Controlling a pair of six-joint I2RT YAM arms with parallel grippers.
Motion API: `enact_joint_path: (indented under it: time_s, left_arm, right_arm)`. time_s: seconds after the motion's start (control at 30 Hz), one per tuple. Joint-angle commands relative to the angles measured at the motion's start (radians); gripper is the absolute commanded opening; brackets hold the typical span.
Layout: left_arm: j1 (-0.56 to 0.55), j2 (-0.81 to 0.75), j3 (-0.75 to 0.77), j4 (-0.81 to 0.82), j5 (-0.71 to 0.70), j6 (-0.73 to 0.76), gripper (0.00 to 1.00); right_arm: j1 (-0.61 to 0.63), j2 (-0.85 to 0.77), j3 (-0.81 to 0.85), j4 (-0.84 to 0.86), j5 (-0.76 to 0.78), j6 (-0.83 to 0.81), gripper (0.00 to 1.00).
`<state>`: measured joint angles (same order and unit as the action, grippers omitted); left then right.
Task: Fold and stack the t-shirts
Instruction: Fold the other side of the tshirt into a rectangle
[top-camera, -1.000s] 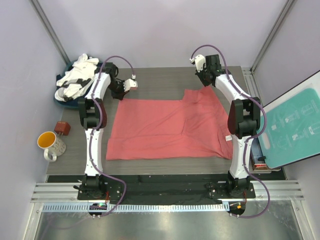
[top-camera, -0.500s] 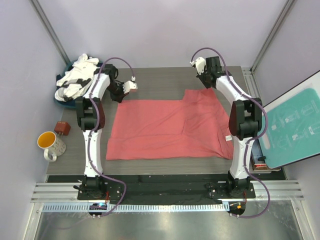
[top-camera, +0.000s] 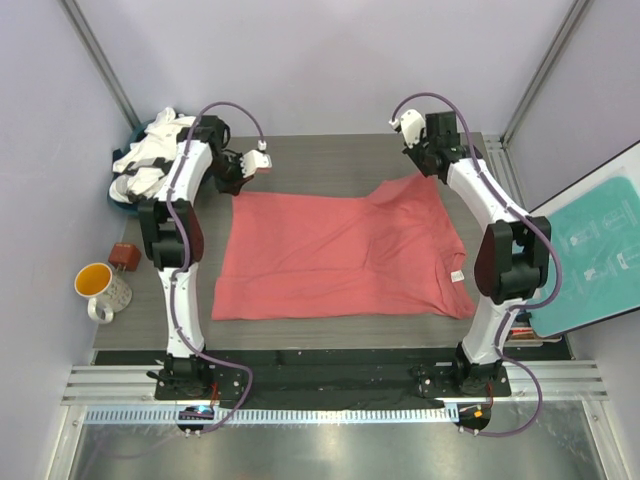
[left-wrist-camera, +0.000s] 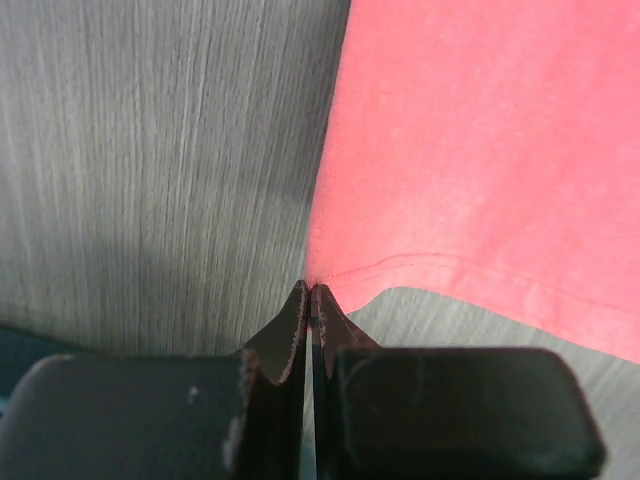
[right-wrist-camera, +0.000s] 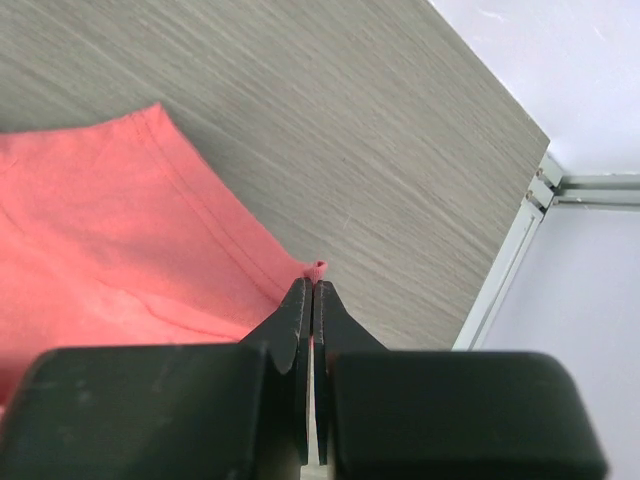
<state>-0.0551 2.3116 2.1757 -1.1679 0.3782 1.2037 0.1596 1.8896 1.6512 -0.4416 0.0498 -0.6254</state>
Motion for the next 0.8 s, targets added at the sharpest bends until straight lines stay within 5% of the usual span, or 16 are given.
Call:
enact_joint_path:
  time_s: [0.0, 0.4, 0.77]
  left_arm:
    - [-0.003, -0.096, -0.020, -0.016, -0.012, -0.004, 0.00]
    - [-0.003, -0.199, -0.151, -0.091, -0.087, 0.066, 0.00]
    - [-0.005, -0.210, -0.177, -0.249, -0.079, 0.128, 0.00]
  right_arm:
    - [-0.008, -0.122, -0.060, 0.014, -0.016, -0.007, 0.01]
    - [-0.038, -0.310, -0.244, -0.035, -0.149, -0.062, 0.01]
    - [-0.048, -0.357, -0.260, -0.388, -0.330, -0.247, 0.01]
